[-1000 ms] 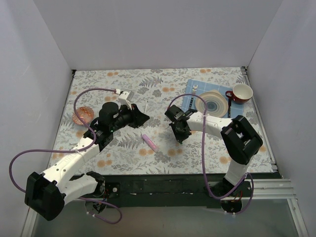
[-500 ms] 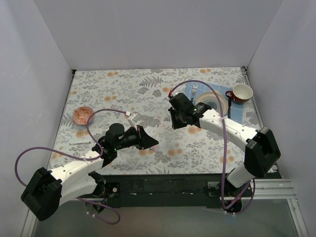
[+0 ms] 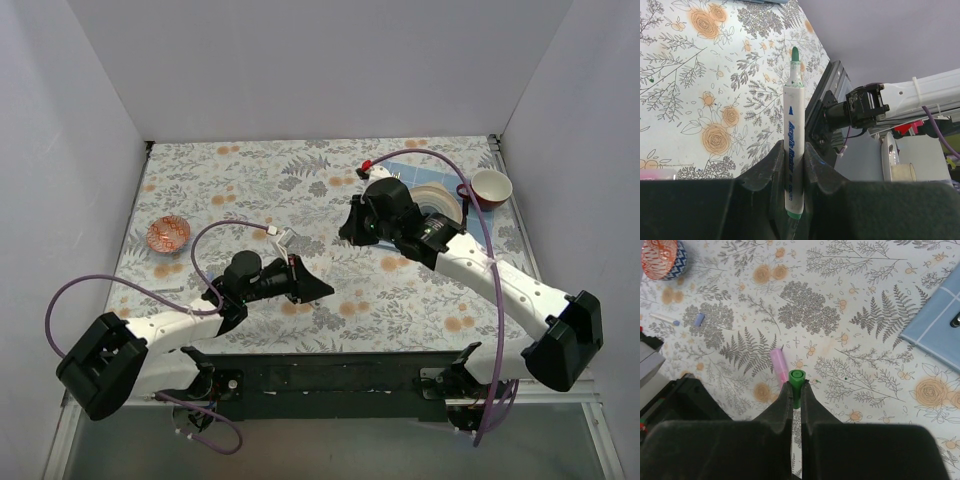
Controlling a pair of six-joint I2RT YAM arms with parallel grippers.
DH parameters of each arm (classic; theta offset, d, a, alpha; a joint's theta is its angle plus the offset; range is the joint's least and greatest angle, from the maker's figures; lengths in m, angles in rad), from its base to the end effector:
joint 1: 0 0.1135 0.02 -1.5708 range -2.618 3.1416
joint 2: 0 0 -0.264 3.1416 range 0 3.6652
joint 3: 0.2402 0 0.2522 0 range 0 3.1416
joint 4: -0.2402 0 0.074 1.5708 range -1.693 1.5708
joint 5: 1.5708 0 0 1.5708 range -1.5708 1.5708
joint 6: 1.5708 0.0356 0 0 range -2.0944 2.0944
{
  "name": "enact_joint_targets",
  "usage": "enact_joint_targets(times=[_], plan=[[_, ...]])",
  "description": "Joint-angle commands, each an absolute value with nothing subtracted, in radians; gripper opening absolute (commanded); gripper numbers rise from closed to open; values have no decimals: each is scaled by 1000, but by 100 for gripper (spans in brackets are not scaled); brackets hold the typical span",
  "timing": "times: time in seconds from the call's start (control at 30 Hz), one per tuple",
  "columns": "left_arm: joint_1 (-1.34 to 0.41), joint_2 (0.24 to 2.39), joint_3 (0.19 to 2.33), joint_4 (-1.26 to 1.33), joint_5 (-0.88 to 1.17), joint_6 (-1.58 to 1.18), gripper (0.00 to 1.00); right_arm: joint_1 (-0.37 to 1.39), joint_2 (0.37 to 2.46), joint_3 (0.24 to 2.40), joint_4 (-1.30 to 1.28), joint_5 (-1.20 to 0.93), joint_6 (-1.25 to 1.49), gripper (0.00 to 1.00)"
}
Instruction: Insert the pens into the pen caps
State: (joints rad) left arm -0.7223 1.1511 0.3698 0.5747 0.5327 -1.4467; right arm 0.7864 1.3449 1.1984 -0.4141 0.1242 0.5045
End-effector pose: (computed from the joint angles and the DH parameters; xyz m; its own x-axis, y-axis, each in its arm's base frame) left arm 0.1614 -0.1663 0.2032 -0.9543 -0.2985 -0.0178 -0.0361 0.1739 -0.9841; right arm 0.2183 0.2125 0.3363 -0.6325 0.0453 -0.7733 -0.3684 0.8606 0.3517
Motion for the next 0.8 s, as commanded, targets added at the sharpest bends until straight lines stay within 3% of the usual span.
enact_joint_targets(times=[0.0, 0.77], plan=[[-727, 1178, 400, 652, 548, -1465, 0, 788, 1287, 1167, -330, 84, 546, 1], [-729, 1236, 459, 649, 545, -1420, 0, 788, 1210, 1088, -271, 52, 620, 1]])
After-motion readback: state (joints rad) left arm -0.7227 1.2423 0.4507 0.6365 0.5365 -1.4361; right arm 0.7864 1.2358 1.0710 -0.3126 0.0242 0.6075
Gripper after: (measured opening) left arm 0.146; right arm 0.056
